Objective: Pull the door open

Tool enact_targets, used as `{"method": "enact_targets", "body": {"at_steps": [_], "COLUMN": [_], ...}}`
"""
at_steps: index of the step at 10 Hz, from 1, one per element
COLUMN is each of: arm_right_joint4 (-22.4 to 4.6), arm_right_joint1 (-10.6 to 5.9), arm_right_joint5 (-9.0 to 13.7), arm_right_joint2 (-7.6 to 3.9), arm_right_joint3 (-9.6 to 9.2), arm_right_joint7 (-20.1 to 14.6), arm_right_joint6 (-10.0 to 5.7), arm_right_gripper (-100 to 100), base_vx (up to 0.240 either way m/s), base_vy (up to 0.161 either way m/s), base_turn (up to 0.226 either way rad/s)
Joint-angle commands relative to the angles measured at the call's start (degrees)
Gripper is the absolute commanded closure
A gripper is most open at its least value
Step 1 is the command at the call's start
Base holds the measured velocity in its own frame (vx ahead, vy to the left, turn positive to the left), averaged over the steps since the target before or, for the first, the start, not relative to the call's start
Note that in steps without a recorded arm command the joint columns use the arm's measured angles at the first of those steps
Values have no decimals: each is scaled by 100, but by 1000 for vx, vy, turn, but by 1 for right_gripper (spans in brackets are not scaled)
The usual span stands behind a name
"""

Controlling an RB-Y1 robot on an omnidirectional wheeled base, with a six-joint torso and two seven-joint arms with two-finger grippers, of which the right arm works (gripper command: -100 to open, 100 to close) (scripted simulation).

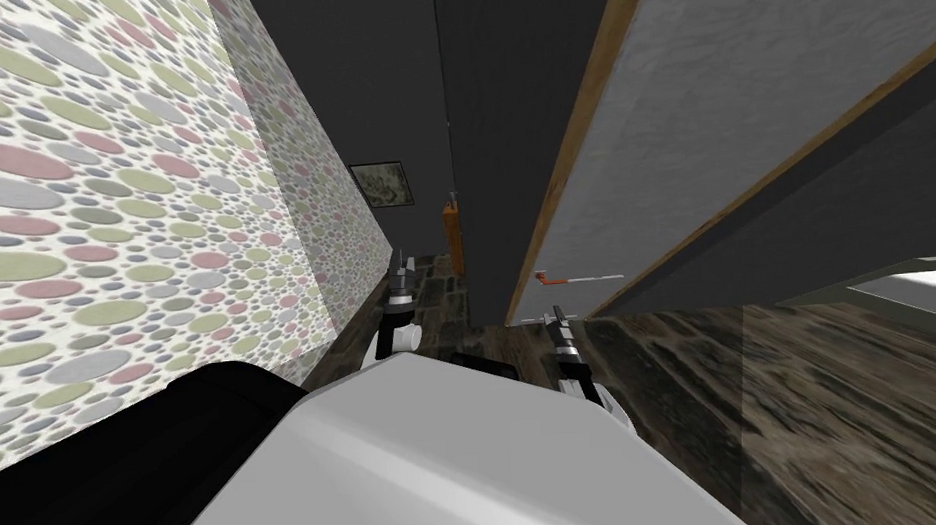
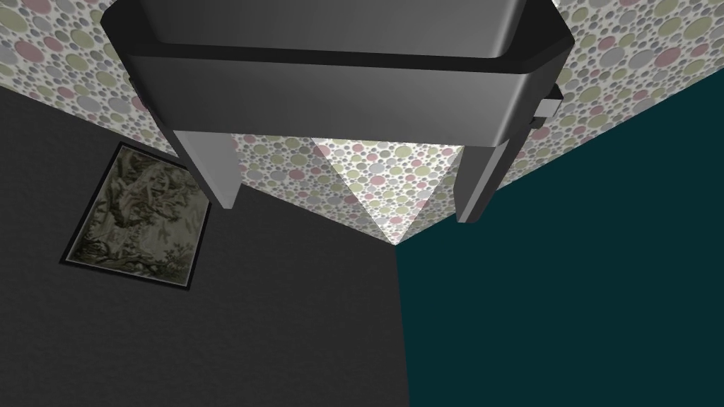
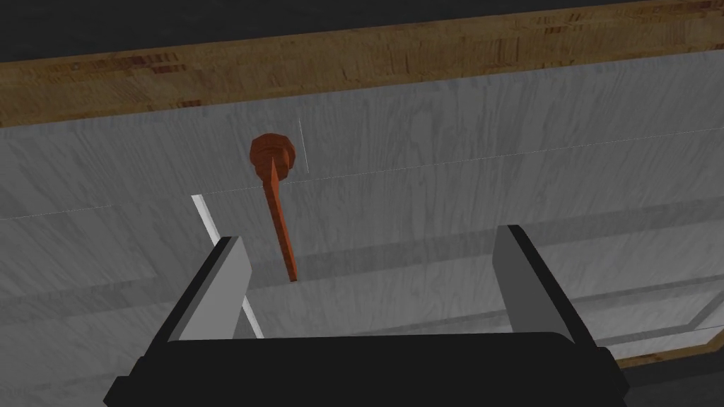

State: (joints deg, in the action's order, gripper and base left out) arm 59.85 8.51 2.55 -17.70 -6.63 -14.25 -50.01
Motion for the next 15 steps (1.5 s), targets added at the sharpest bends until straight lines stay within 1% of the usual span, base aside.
{"method": "enact_targets", "body": {"at_steps": [1,2,3,5,7,9,11,13,14,15], "arm_right_joint4": [-182,-303,-516,-729,-1098,-1267,-1585,-1744,-1698,-1903], "arm_right_joint1": [-56,-91,-152,-214,-321,-370,-462,-508,-501,-624], "arm_right_joint5": [15,24,41,57,86,99,123,135,131,174], "arm_right_joint2": [-39,-64,-107,-150,-225,-259,-322,-354,-354,-309], "arm_right_joint3": [-22,-34,-57,-79,-117,-135,-168,-185,-178,-17], "arm_right_joint7": [-45,-72,-120,-167,-249,-287,-357,-393,-388,-335], "arm_right_joint6": [-29,-54,-100,-145,-224,-260,-328,-362,-349,-364], "arm_right_gripper": [-100,-100,-100,-100,-100,-100,-100,-100,-100,-100], "base_vx": [51,59,82,50,51,55,49,47,18,51], "base_vy": [-82,-100,-133,-124,-134,-108,-117,-106,-45,-16], "base_turn": [104,110,139,93,142,84,116,70,19,258]}}
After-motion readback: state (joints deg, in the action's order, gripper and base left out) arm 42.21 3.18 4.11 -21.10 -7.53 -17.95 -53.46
